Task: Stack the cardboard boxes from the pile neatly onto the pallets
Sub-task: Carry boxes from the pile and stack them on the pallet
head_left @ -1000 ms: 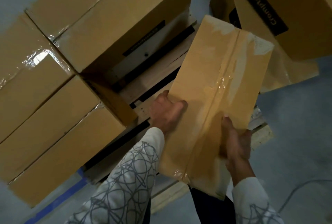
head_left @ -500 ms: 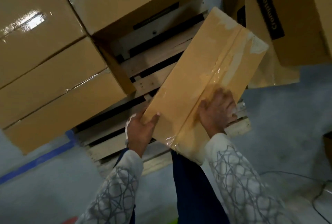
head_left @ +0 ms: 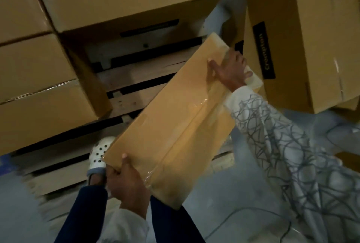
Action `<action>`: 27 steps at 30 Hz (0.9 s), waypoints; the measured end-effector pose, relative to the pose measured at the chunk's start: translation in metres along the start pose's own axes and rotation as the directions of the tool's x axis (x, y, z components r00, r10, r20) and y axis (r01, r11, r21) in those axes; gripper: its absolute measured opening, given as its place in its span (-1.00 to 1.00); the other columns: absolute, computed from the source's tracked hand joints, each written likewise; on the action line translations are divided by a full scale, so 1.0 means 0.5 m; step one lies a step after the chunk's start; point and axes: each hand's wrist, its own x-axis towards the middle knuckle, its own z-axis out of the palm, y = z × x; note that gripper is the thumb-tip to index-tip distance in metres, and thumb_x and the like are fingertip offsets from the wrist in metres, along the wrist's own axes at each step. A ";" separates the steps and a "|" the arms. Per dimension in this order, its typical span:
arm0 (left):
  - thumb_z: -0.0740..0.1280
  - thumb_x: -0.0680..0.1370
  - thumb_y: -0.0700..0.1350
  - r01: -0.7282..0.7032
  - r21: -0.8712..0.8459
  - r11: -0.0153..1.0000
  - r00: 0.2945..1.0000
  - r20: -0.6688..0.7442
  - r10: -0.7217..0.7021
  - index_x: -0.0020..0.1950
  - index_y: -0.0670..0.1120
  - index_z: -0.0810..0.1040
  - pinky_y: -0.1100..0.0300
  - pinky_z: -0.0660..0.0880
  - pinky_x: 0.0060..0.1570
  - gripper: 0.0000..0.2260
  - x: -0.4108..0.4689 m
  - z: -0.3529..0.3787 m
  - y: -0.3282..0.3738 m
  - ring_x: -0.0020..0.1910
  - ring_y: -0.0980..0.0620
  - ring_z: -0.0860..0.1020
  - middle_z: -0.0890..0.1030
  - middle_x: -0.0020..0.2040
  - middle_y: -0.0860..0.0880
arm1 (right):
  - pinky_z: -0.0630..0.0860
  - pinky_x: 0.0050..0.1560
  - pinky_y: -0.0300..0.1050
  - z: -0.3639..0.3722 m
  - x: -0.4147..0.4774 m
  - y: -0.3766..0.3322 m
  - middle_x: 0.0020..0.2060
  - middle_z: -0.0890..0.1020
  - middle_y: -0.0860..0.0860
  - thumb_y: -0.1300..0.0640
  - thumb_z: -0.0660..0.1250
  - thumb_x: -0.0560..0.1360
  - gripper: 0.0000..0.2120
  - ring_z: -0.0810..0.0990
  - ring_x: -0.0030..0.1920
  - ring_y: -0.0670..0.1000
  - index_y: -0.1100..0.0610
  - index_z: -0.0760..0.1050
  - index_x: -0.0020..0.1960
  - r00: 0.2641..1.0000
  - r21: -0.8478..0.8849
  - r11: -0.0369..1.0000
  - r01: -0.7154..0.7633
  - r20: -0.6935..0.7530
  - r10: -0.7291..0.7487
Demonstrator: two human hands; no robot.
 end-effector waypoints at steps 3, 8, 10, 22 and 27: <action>0.43 0.56 0.15 -0.019 0.002 1.000 1.000 -0.023 0.019 0.32 0.10 0.61 -0.13 0.53 0.29 -0.65 0.004 0.004 -0.008 0.17 -0.06 0.60 0.65 0.20 0.04 | -0.06 0.44 0.58 -0.024 0.054 0.025 0.62 0.17 0.10 -0.64 0.25 0.29 0.14 0.09 0.61 0.25 0.00 0.07 0.65 0.995 0.021 0.998 -0.051 0.092 0.049; 0.42 0.39 0.38 -0.071 -0.024 0.997 0.997 0.031 0.071 0.22 0.31 0.59 -0.19 0.57 0.23 -0.57 0.038 0.023 0.011 0.15 -0.11 0.63 0.67 0.16 0.07 | -0.03 0.43 0.58 -0.038 0.077 0.034 0.57 0.25 0.09 -0.70 0.23 0.18 0.18 0.16 0.57 0.25 -0.01 0.19 0.58 0.994 0.042 0.997 -0.063 0.089 0.059; 0.41 0.49 0.31 -0.101 0.000 0.995 0.993 0.066 0.100 0.21 0.29 0.60 0.10 0.57 0.15 -0.68 0.044 0.040 0.055 0.09 -0.04 0.61 0.65 0.13 0.11 | -0.03 0.42 0.54 -0.049 0.074 0.044 0.56 0.27 0.08 -0.71 0.22 0.17 0.19 0.20 0.56 0.23 0.00 0.20 0.58 0.994 0.105 0.989 -0.105 0.041 0.101; 0.34 0.52 0.35 -0.180 0.155 0.971 0.984 0.041 0.176 0.26 0.25 0.56 -0.08 0.55 0.23 -0.63 0.028 0.039 0.113 0.08 -0.09 0.60 0.63 0.09 0.10 | 0.13 0.45 0.32 -0.097 0.061 0.049 0.52 0.31 0.20 -0.49 0.33 0.43 -0.08 0.23 0.51 0.30 0.12 0.32 0.55 1.000 0.078 0.997 -0.024 0.015 0.023; 0.45 0.57 0.15 -0.142 0.019 0.990 0.989 0.031 0.142 0.25 0.19 0.59 -0.04 0.60 0.17 -0.74 -0.054 -0.003 0.086 0.06 0.04 0.66 0.69 0.07 0.11 | 0.01 0.42 0.47 -0.121 0.043 0.078 0.55 0.28 0.15 -0.56 0.31 0.37 -0.05 0.15 0.56 0.28 0.02 0.31 0.55 0.999 0.087 0.995 -0.039 -0.014 0.040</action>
